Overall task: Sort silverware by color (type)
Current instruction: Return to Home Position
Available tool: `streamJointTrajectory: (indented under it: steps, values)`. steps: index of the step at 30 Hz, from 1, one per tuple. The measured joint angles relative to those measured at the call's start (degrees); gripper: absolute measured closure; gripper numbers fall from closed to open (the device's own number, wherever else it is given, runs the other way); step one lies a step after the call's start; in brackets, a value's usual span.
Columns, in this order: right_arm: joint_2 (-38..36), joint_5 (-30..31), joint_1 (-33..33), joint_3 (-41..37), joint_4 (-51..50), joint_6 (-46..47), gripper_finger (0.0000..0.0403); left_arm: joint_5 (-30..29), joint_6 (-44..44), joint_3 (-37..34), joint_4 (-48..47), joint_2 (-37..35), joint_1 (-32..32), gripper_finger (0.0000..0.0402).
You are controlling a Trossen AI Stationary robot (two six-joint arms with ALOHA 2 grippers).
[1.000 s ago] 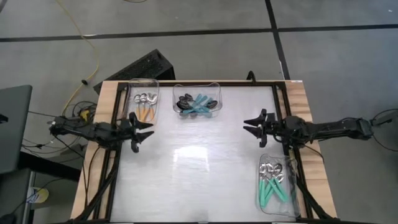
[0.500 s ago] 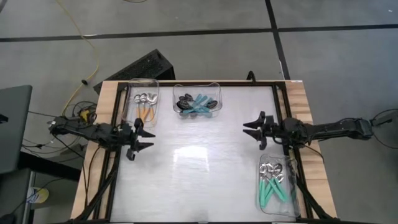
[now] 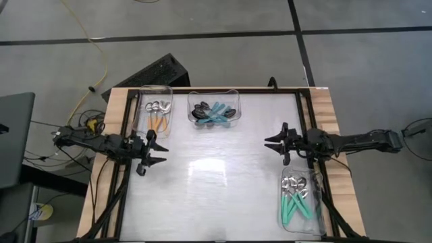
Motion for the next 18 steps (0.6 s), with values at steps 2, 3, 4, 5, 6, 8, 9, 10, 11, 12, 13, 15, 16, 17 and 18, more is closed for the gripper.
streamJointTrajectory:
  steps: [2,3,4,5,6,8,9,10,11,12,13,15,16,17,18]
  values:
    - [-2.26,0.04,0.36,-0.02,-2.82,-0.06,0.0284,0.35,-0.21,0.01,-0.24,0.04,0.00,0.0239]
    - [-3.43,0.04,0.34,-0.03,-3.92,-0.05,0.0290,0.39,-0.32,0.01,-0.18,0.04,0.00,0.0239]
    - [-4.70,0.08,0.34,-0.04,-5.44,-0.06,0.0295,0.38,-0.44,0.01,-0.11,0.03,0.00,0.0239]
    - [-6.02,0.18,0.33,-0.04,-7.11,-0.06,0.0300,0.37,-0.49,0.01,-0.15,0.04,0.00,0.0239]
    - [-7.41,0.22,0.30,-0.04,-8.69,0.01,0.0304,0.34,-0.56,0.01,-0.12,0.23,0.00,0.0239]
    - [-9.80,0.06,0.27,0.01,-9.36,-0.08,0.0310,0.26,-0.98,0.01,-0.12,0.77,0.00,0.0239]
    - [-10.81,-0.20,0.27,0.19,-10.09,-0.28,0.0312,0.06,-1.45,0.01,-0.11,1.26,0.00,0.0239]
    - [-11.74,-0.23,0.27,0.46,-11.46,-0.63,0.0313,0.07,-1.94,0.01,-0.09,1.88,0.00,0.0240]
    - [-12.58,-0.30,0.27,0.63,-12.42,-1.19,0.0314,0.15,-2.24,0.01,-0.13,2.63,0.00,0.0242]
    - [-13.22,-0.28,0.27,0.84,-12.85,-1.74,0.0315,0.42,-2.44,0.01,-0.13,3.57,0.00,0.0245]
    - [-13.75,-0.26,0.27,0.88,-12.87,-1.97,0.0316,0.56,-2.68,0.01,-0.15,4.54,0.00,0.0250]
    - [-14.17,-0.27,0.16,0.90,-13.00,-2.85,0.0316,0.74,-2.88,0.01,-0.17,6.60,0.00,0.0264]
    - [-14.26,-0.27,0.17,0.92,-13.07,-3.09,0.0316,0.75,-2.88,0.01,-0.16,7.69,0.00,0.0272]
    - [-14.30,-0.26,0.17,0.92,-13.07,-3.18,0.0316,0.81,-2.81,0.01,-0.18,8.69,0.00,0.0281]
    - [-14.30,-0.28,0.17,0.92,-13.11,-3.10,0.0316,0.96,-2.43,0.01,-0.24,9.45,0.00,0.0292]
